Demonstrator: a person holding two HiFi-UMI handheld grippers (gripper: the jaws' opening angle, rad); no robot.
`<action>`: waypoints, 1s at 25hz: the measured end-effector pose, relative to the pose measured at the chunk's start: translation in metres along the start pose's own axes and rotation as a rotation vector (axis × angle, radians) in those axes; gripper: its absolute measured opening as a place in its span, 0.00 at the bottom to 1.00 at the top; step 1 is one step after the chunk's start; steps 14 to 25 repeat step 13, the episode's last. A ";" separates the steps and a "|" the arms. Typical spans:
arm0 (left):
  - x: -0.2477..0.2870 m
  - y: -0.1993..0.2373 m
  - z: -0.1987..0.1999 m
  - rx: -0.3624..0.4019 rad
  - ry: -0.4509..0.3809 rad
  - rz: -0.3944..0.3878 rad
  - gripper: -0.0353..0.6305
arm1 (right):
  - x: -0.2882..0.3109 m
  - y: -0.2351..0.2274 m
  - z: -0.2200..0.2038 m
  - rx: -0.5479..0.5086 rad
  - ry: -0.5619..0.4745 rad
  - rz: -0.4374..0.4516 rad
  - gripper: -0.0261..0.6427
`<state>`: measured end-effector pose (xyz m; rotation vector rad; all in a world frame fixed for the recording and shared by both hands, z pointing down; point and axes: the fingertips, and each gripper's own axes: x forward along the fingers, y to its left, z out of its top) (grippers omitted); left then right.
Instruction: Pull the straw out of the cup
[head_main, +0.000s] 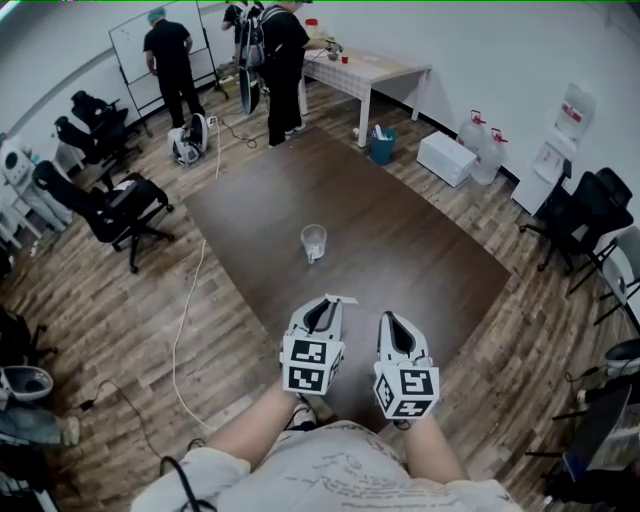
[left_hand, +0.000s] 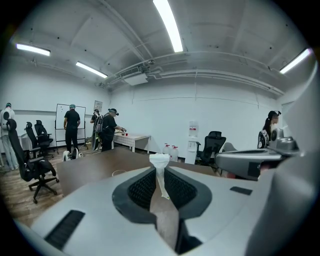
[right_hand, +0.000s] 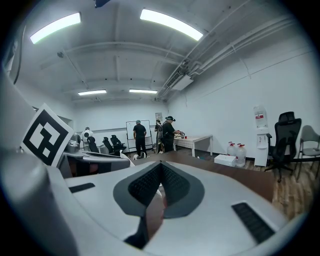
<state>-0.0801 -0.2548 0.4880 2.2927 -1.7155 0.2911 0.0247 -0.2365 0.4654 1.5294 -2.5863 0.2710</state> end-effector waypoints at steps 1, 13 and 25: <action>0.001 0.000 0.000 -0.003 0.000 0.001 0.14 | 0.000 -0.001 0.000 0.000 0.001 0.001 0.05; 0.005 0.009 -0.002 -0.014 0.007 0.002 0.14 | 0.007 0.000 -0.002 0.004 0.004 0.008 0.05; 0.005 0.009 -0.002 -0.014 0.007 0.002 0.14 | 0.007 0.000 -0.002 0.004 0.004 0.008 0.05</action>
